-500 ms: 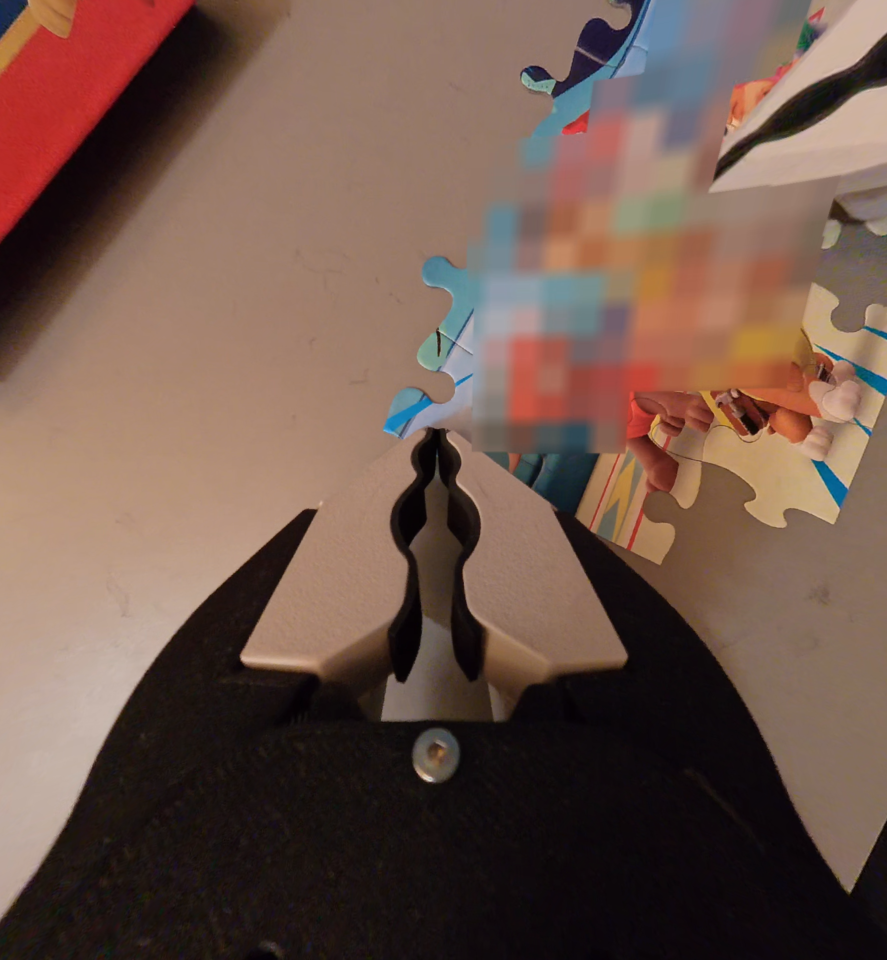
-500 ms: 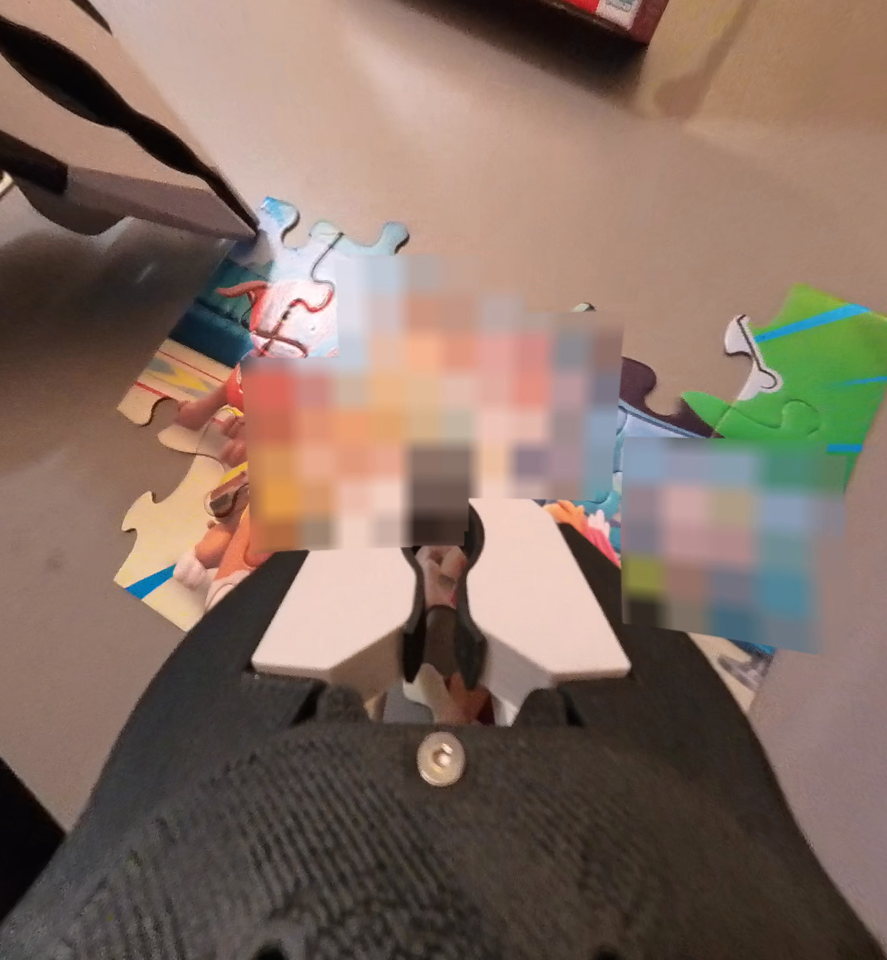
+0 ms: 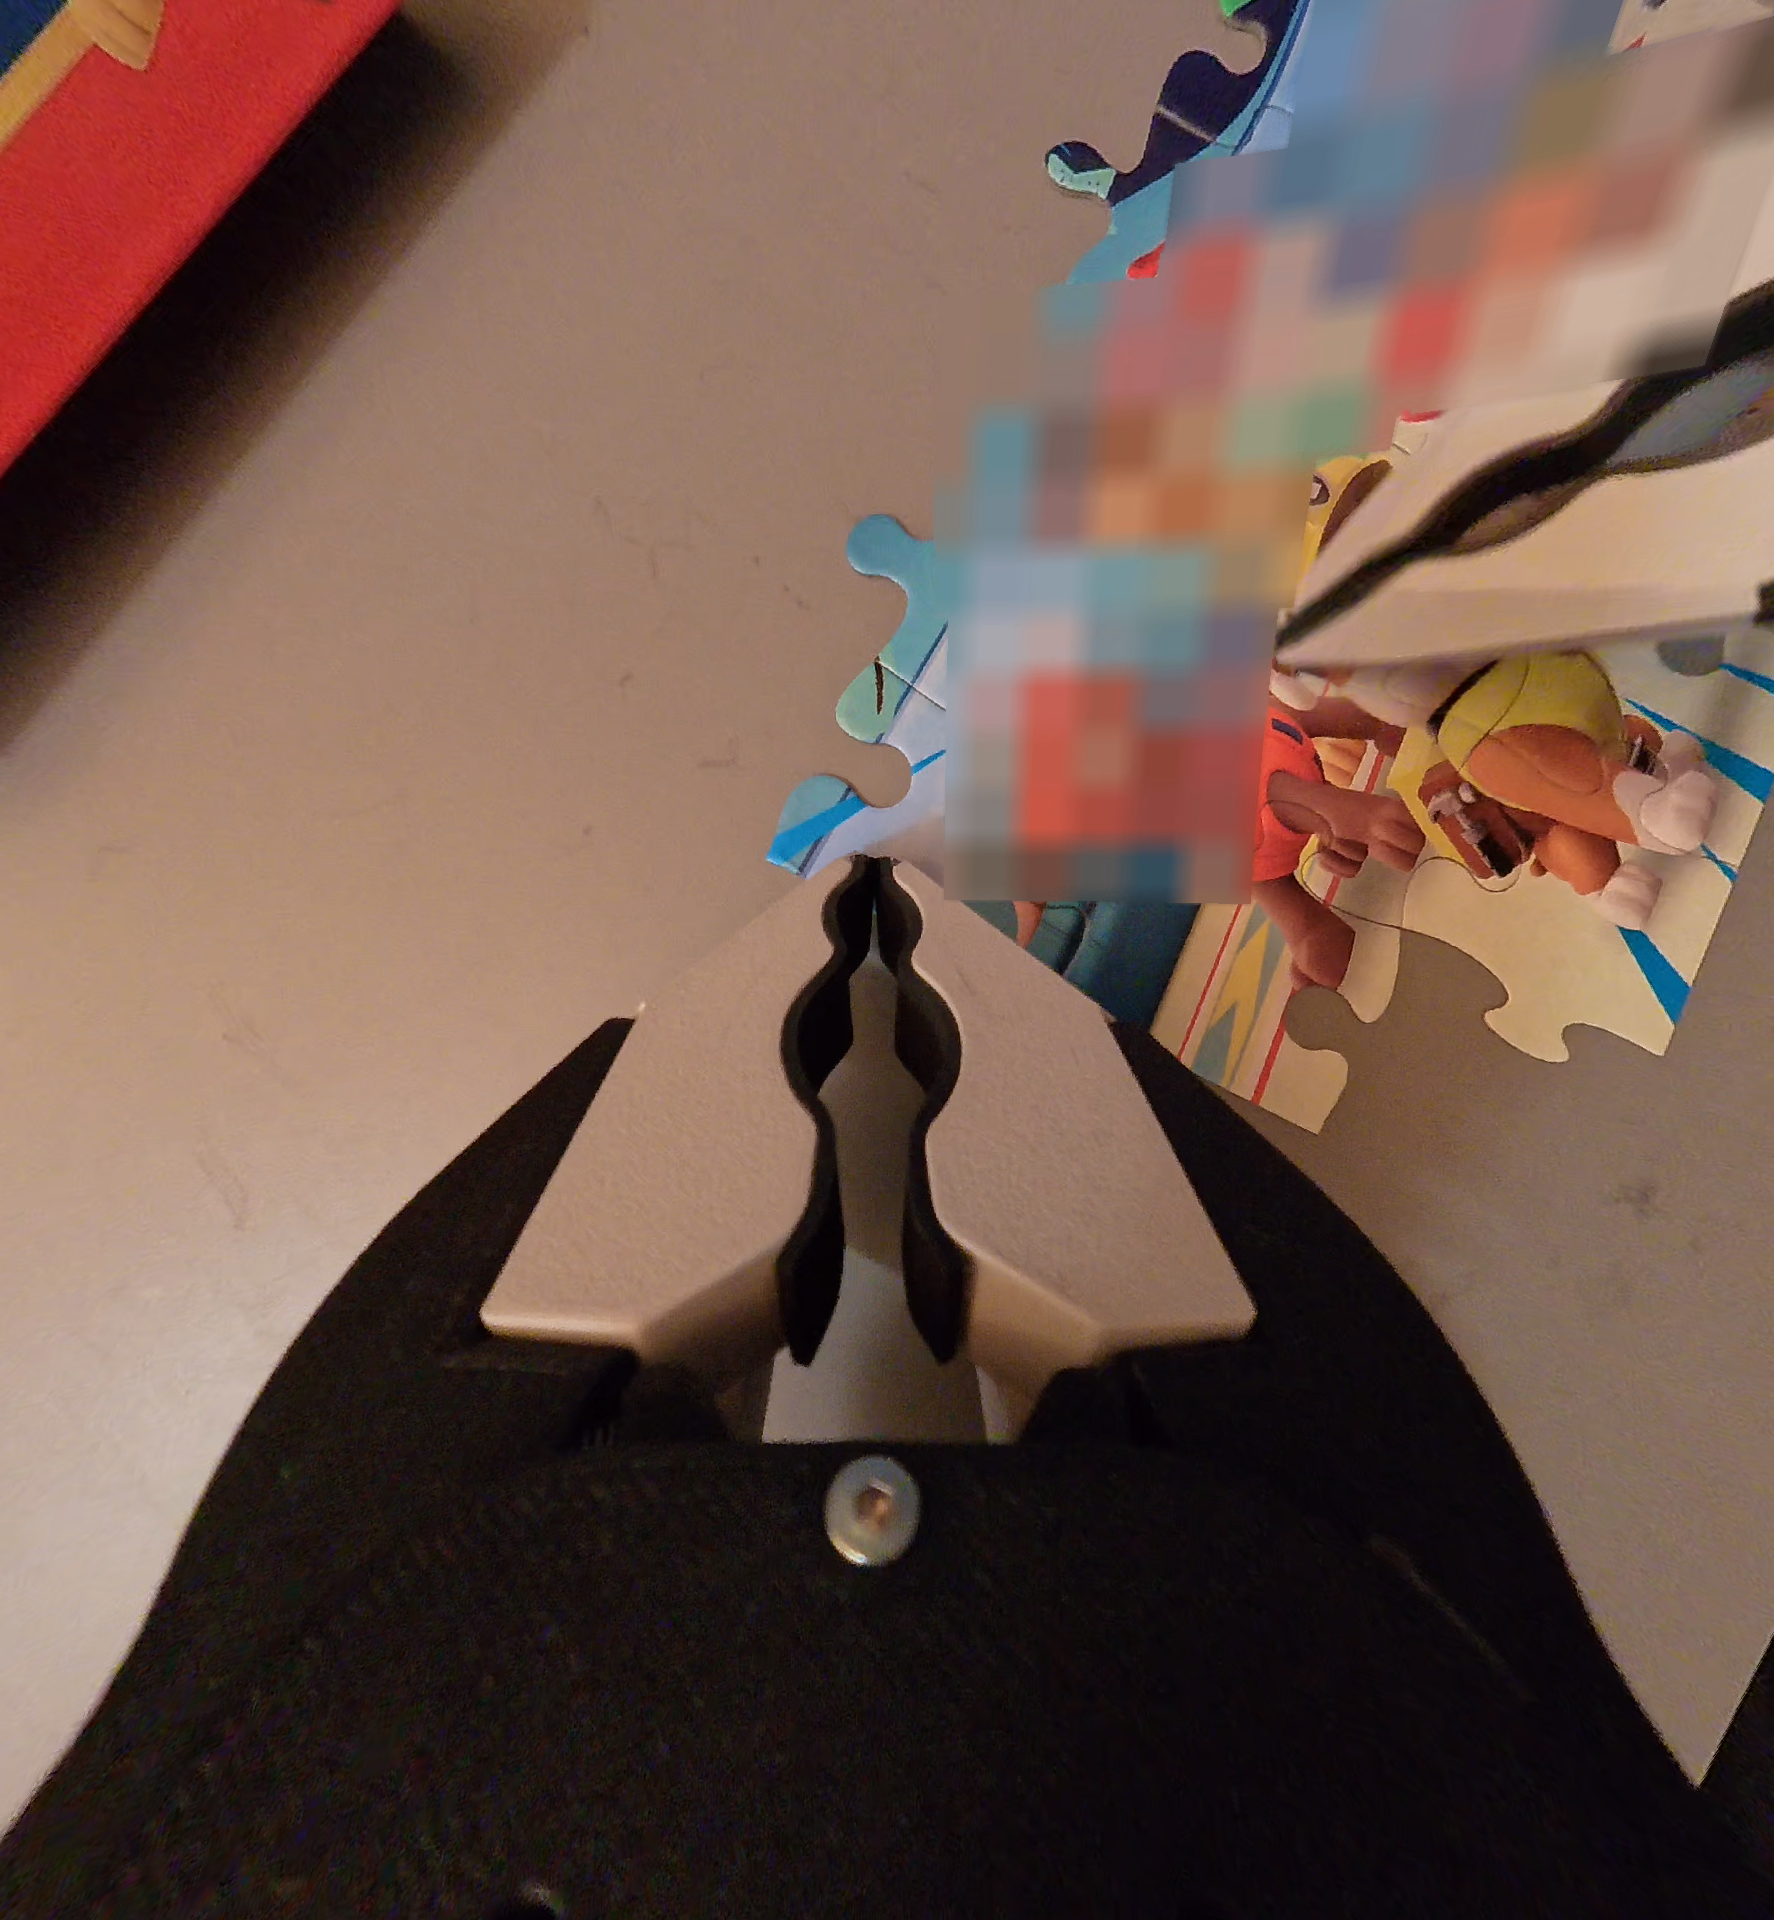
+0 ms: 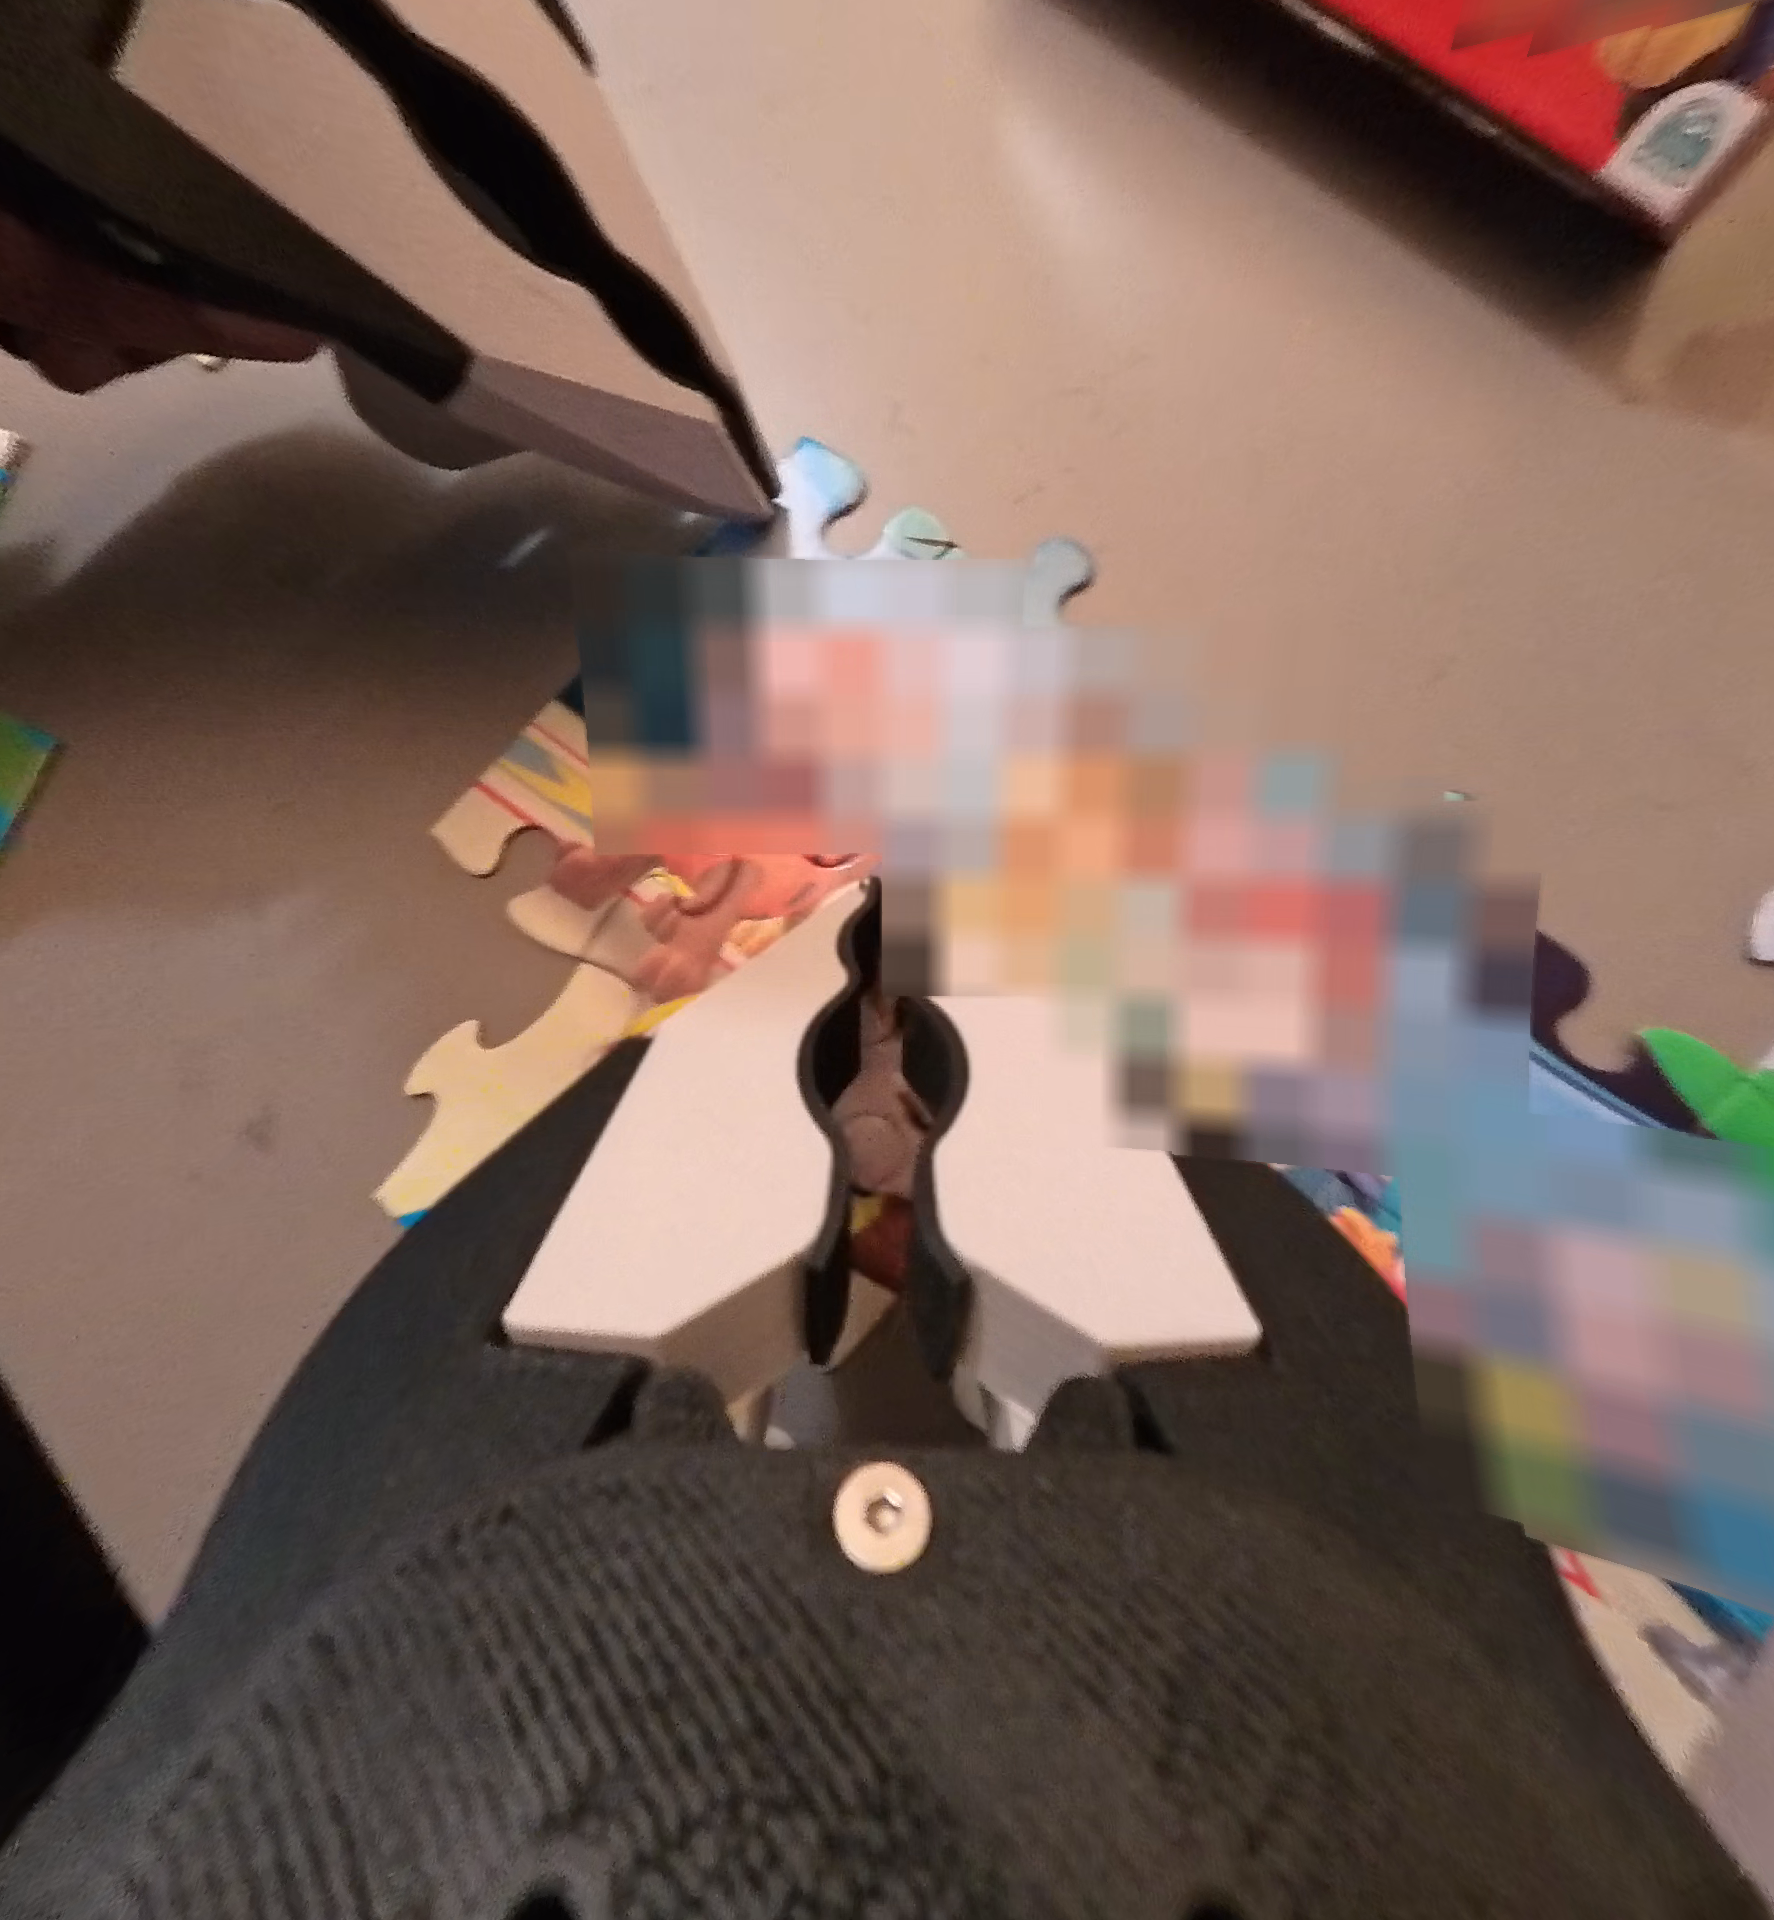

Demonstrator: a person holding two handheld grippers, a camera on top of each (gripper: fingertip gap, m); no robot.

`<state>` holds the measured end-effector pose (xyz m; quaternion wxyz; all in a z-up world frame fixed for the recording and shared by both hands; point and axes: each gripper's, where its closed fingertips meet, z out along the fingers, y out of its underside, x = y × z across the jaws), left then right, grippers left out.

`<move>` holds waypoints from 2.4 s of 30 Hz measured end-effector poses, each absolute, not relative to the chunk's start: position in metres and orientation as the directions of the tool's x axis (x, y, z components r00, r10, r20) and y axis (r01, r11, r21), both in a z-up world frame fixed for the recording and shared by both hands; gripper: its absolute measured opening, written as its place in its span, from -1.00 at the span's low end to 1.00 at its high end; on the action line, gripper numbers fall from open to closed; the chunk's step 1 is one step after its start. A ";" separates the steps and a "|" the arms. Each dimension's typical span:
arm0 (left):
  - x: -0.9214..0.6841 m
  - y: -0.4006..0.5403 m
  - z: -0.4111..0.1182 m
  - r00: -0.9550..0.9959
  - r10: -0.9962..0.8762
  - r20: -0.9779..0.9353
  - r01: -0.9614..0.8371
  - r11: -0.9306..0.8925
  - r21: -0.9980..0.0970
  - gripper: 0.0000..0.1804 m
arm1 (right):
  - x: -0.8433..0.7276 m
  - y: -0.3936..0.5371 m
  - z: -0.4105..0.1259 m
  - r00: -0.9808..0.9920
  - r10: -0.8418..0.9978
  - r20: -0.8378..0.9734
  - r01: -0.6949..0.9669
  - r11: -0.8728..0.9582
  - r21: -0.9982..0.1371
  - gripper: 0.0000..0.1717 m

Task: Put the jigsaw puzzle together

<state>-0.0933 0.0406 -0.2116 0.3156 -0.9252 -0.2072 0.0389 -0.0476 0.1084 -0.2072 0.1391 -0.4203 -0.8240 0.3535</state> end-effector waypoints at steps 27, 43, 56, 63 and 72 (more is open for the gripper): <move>-0.093 0.041 -0.212 0.908 0.413 0.073 0.369 -0.703 -0.608 -1.00 | -0.079 0.110 -0.207 -0.585 0.810 -0.030 0.586 0.397 -0.706 -1.00; -0.093 0.041 -0.211 0.901 0.424 0.094 0.388 -0.688 -0.614 -1.00 | -0.088 0.114 -0.204 -0.566 0.821 -0.069 0.614 0.365 -0.700 -1.00; -0.093 0.041 -0.211 0.899 0.427 0.102 0.394 -0.683 -0.615 -1.00 | -0.105 0.121 -0.200 -0.545 0.839 0.010 0.577 0.383 -0.721 -1.00; -0.093 0.040 -0.212 0.901 0.429 0.059 0.376 -0.708 -0.598 -1.00 | -0.060 0.097 -0.193 -0.639 0.752 -0.161 0.576 0.330 -0.747 -1.00; -0.093 0.040 -0.212 0.899 0.436 0.043 0.377 -0.718 -0.585 -1.00 | -0.017 0.049 -0.207 -0.747 0.640 -0.179 0.544 0.434 -0.718 -1.00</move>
